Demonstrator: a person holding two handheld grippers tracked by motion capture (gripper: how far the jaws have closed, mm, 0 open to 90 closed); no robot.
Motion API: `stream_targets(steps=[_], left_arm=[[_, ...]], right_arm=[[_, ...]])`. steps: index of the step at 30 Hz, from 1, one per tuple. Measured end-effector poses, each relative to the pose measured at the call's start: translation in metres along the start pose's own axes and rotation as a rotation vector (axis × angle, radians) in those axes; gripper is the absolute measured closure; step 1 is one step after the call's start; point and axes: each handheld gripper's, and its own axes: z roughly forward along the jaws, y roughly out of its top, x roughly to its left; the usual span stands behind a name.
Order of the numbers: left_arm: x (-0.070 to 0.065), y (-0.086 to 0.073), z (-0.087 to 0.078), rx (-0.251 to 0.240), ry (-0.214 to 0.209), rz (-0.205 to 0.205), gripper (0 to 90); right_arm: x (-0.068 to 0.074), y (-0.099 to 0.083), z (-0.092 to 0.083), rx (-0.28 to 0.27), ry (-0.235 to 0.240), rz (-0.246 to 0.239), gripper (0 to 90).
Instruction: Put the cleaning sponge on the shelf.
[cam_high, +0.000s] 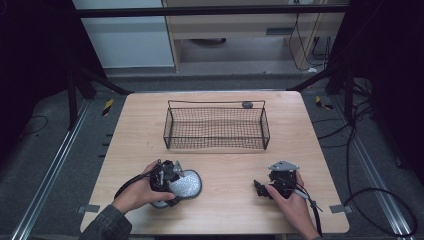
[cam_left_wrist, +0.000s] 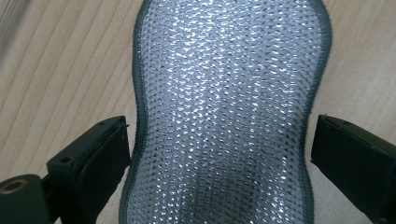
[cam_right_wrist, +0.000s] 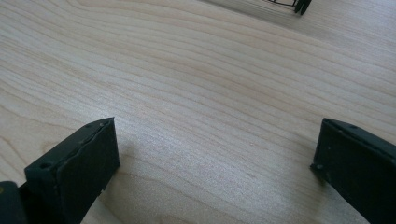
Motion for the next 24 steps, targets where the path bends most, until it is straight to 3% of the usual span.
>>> stream_targets(steps=[12, 24], left_arm=[[0.006, 0.003, 0.011, 0.010, -0.017, -0.003, 2.6], [0.014, -0.002, 0.016, -0.013, -0.040, -0.049, 3.1]], right_arm=[[0.000, 0.000, 0.000, 0.002, 0.002, -0.002, 0.4], [-0.001, 0.000, -0.001, 0.008, 0.014, -0.020, 0.4]])
